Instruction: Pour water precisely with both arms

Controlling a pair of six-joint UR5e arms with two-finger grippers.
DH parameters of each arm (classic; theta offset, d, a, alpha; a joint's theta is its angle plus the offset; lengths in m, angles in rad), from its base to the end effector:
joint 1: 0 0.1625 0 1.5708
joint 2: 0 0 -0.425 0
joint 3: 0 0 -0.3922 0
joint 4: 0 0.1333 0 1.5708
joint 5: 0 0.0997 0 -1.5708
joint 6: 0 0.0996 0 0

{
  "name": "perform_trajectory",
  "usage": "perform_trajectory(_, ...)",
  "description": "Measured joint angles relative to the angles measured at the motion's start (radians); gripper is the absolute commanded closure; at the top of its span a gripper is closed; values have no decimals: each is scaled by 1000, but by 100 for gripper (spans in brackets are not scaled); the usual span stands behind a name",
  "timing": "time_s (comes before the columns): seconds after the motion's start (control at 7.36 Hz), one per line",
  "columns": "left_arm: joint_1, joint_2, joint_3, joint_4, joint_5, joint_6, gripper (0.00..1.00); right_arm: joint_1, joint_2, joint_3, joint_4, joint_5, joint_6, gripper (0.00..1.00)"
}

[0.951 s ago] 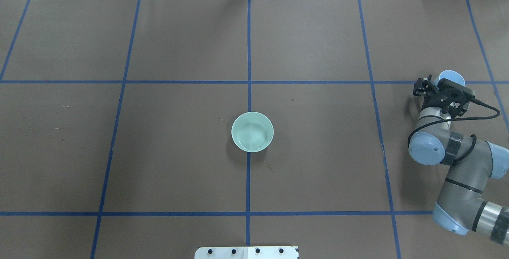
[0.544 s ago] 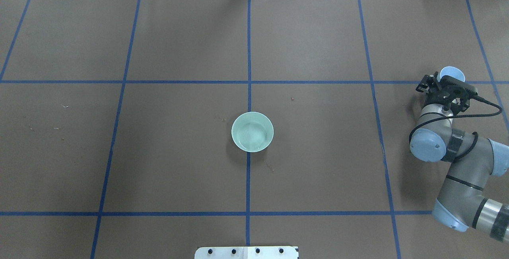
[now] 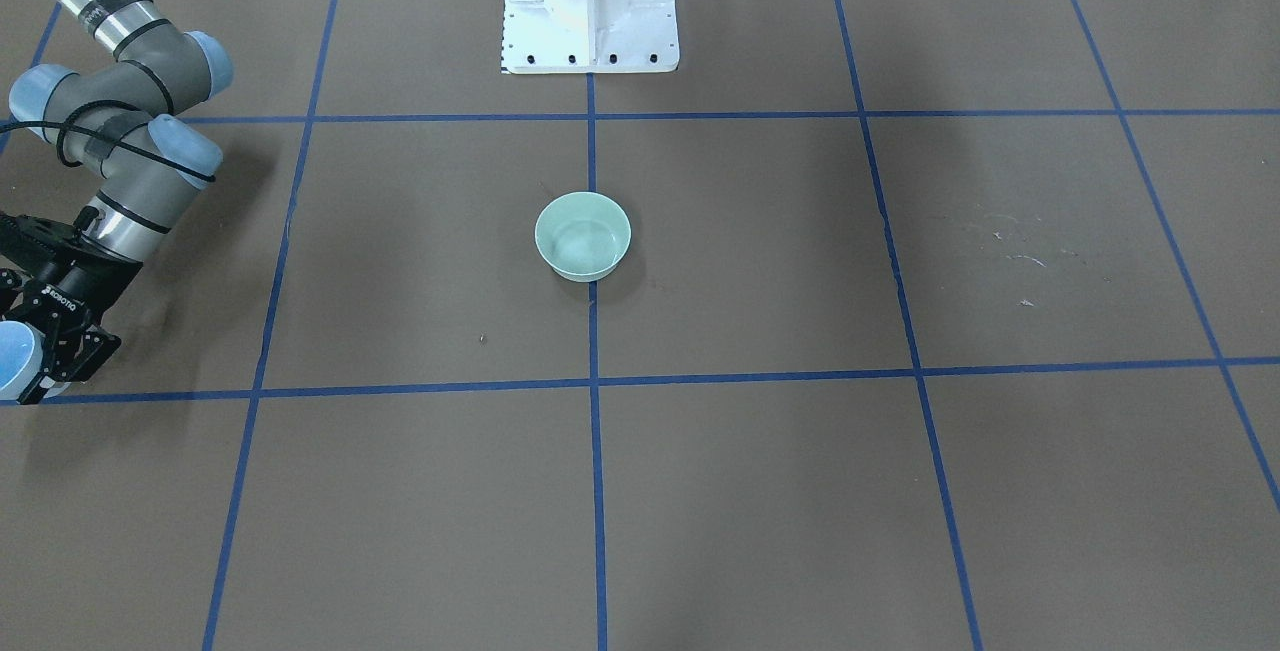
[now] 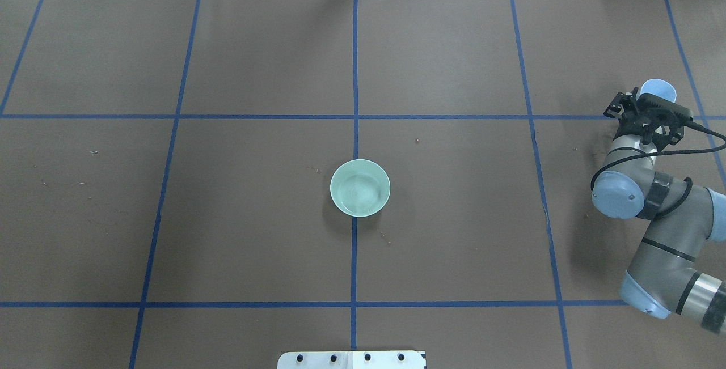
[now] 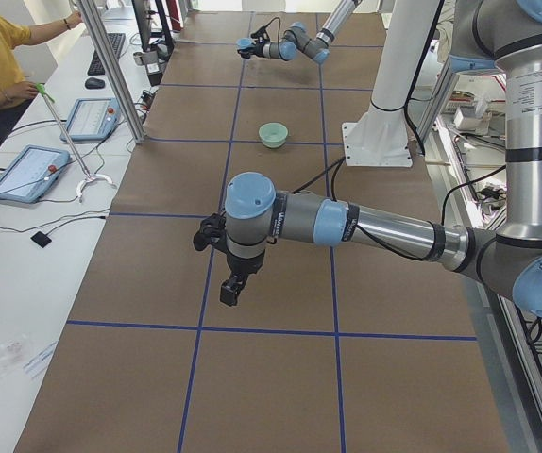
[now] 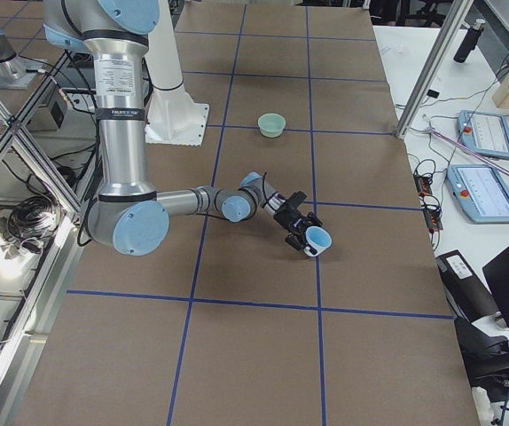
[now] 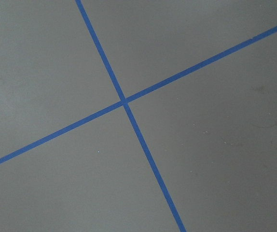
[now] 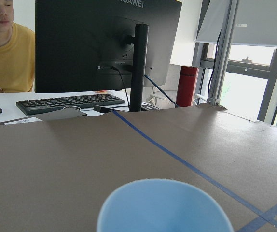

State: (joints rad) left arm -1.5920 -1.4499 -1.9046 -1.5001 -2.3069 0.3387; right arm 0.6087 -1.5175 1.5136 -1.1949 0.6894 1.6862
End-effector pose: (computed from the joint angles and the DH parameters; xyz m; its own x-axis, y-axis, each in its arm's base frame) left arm -0.0758 -0.4397 0.5605 0.7077 0.4037 -0.5798 -0.2271 0.9071 0.3545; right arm -0.3153 -0.4759 0.6112 0.6908 0.5708 0.4438 -0.6779 0.2977 0.6722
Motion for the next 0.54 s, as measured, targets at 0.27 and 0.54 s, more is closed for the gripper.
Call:
perform_trajectory(0.27, -1, 2, 9, 6, -1, -31, 0, 6, 28, 3, 32, -7, -81, 100)
perform_trajectory(0.54, -9, 8, 19, 2, -1, -113, 0, 7, 39, -4, 260, 0, -284, 100)
